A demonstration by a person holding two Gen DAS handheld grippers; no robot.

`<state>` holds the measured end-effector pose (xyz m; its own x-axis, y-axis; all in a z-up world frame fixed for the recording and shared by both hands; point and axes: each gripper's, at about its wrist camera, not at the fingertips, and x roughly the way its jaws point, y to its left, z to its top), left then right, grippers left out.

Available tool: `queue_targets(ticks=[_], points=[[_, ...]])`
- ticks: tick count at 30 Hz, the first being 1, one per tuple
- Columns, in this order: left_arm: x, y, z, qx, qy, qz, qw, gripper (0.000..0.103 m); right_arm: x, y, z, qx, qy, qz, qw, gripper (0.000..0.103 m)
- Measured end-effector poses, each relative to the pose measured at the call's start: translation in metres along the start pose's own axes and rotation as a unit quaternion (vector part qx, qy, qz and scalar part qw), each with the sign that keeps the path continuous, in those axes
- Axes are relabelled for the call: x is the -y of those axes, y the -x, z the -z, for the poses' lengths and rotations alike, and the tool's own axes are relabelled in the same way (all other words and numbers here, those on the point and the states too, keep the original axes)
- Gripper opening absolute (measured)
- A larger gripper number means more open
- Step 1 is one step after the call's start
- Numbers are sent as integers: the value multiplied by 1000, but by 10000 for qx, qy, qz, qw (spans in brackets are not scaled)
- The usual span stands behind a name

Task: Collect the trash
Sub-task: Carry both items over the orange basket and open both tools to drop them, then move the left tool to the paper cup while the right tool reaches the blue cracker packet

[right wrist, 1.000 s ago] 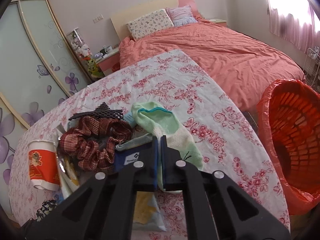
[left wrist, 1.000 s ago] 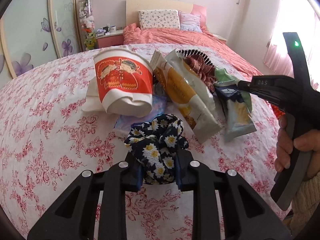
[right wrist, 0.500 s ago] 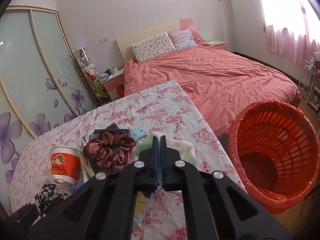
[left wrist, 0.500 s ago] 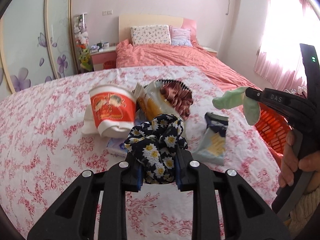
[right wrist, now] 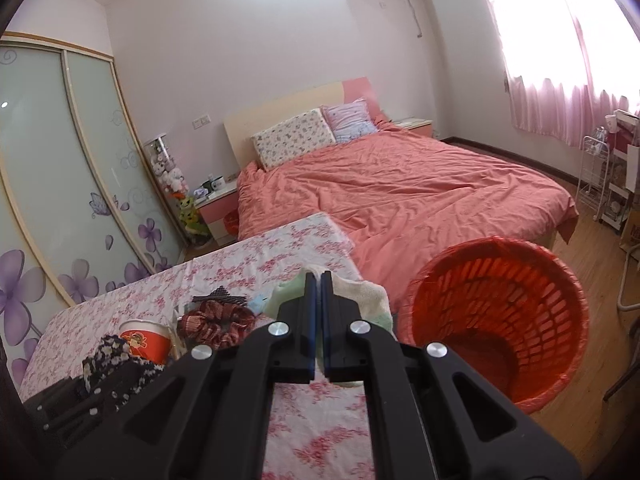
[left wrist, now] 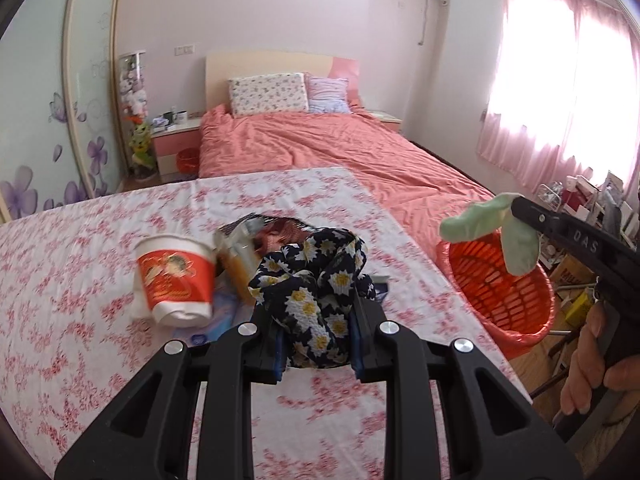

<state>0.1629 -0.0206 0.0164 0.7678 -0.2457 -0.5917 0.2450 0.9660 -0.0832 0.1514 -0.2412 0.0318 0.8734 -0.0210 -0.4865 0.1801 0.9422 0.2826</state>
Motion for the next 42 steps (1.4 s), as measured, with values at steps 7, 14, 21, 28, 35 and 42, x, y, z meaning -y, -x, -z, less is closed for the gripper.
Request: queue_targets(ticks=[7, 14, 21, 28, 35, 42], points=[[46, -16, -12, -20, -241, 523, 9983, 24, 45, 18, -5, 194, -279, 413, 9986, 4], [103, -43, -25, -62, -568, 1106, 9922, 24, 92, 27, -11, 425, -604, 740, 9945, 4], [146, -74, -31, -235, -797, 1522, 9848, 24, 126, 24, -18, 631, -826, 889, 9906, 4], [181, -90, -34, -350, -978, 1760, 9789, 24, 153, 20, -22, 751, -994, 952, 9876, 4], [197, -109, -33, -450, -1141, 1513, 9809, 59, 181, -7, -25, 598, -1321, 887, 9854, 12], [169, -107, -29, -551, -966, 1049, 9882, 70, 177, -9, -12, 484, -1194, 1173, 9847, 45]])
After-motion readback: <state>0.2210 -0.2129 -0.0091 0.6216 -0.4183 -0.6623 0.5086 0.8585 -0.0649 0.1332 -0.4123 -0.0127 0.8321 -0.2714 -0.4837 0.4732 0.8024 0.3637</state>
